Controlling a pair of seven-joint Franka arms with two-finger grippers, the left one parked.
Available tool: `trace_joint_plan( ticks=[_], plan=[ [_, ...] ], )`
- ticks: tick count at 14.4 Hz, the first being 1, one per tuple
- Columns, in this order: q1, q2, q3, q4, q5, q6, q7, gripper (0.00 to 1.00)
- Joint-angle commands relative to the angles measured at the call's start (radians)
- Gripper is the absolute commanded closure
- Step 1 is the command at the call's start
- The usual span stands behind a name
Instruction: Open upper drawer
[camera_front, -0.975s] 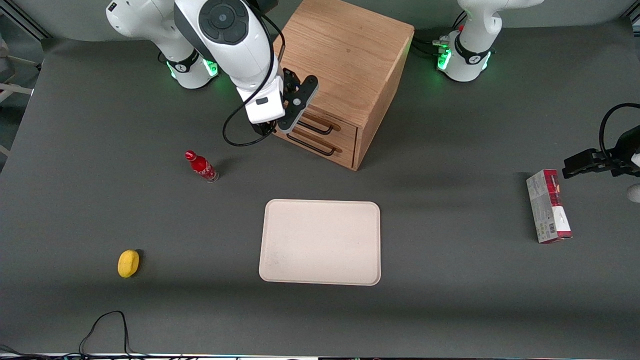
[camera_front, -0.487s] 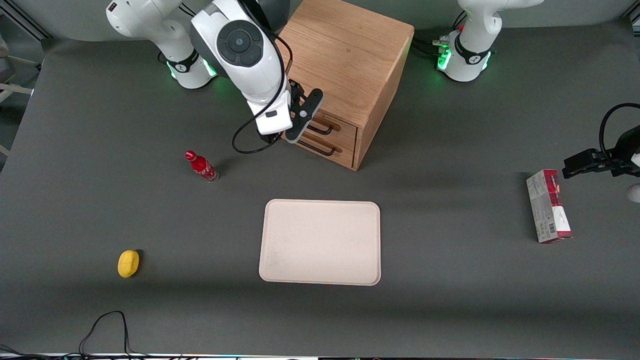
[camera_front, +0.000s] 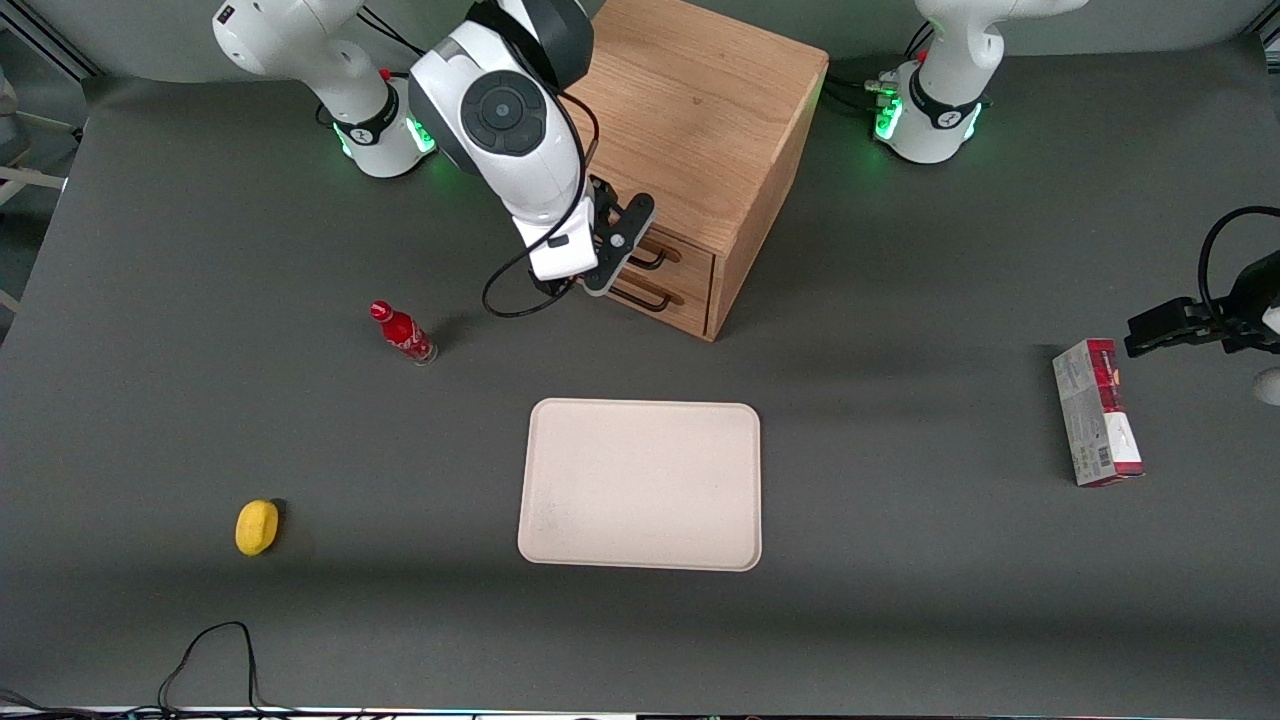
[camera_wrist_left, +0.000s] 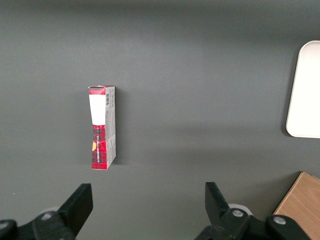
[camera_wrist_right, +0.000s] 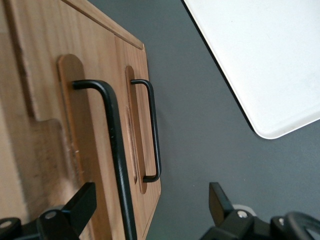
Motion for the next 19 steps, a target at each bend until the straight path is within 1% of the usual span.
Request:
trace_joint_plan(
  ticks=[1, 7, 11, 17, 19],
  plan=[
    [0.008, -0.01, -0.007, -0.038, 0.013, 0.038, -0.025, 0.0],
    [0.008, 0.001, -0.008, -0.085, 0.011, 0.104, -0.025, 0.0],
    [0.008, 0.012, -0.008, -0.085, 0.01, 0.113, -0.025, 0.0],
    [0.001, 0.024, -0.008, -0.056, 0.01, 0.115, -0.027, 0.0],
    [-0.006, 0.053, -0.008, -0.024, -0.009, 0.115, -0.03, 0.0]
  ],
)
